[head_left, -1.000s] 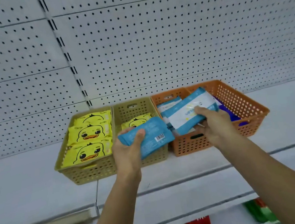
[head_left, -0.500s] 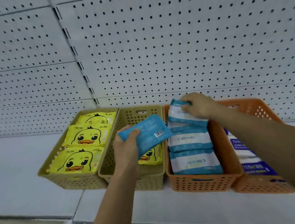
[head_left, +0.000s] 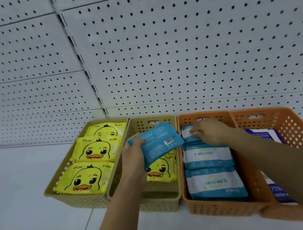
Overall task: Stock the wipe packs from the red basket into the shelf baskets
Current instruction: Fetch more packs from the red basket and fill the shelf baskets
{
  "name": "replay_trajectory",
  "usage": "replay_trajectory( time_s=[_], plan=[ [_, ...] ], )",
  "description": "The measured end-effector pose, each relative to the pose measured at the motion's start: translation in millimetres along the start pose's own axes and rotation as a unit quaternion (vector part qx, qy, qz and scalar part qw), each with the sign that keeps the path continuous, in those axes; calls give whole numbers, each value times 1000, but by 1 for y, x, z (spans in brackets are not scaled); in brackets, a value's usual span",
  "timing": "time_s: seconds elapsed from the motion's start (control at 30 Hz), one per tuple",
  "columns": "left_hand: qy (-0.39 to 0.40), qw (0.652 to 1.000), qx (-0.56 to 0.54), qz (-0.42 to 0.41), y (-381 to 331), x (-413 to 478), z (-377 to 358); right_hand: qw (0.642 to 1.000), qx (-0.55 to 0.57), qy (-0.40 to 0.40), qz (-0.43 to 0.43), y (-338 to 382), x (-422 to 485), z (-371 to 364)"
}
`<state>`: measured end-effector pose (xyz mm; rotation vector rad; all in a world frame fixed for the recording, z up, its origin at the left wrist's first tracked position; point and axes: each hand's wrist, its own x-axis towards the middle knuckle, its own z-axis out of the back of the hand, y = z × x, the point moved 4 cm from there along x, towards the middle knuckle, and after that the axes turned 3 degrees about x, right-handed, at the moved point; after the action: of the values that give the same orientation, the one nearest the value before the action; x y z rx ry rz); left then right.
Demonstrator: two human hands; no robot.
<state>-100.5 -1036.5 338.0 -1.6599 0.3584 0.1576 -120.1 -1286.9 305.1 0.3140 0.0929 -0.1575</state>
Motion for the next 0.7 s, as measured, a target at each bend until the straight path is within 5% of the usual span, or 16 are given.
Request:
replay_trajectory(
  time_s=[0.13,0.27,0.37,0.47,0.53,0.7],
  plan=[
    [36,999,-20,-5,-6,1,-17,980,132,-129,79,17,-31,25],
    [105,994,-16,4,-5,-3,-44,954,45,-182,234,57,-62,33],
    [163,986,-6,18,-4,-13,-59,938,76,-260,218,52,-81,45],
    [193,972,128,-38,1,-22,-58,948,195,-230,105,33,-98,50],
    [203,938,252,-122,7,-30,-49,942,283,-180,26,18,-105,43],
    [350,787,445,-245,31,-57,-29,975,219,-13,-41,9,-113,5]
  ],
)
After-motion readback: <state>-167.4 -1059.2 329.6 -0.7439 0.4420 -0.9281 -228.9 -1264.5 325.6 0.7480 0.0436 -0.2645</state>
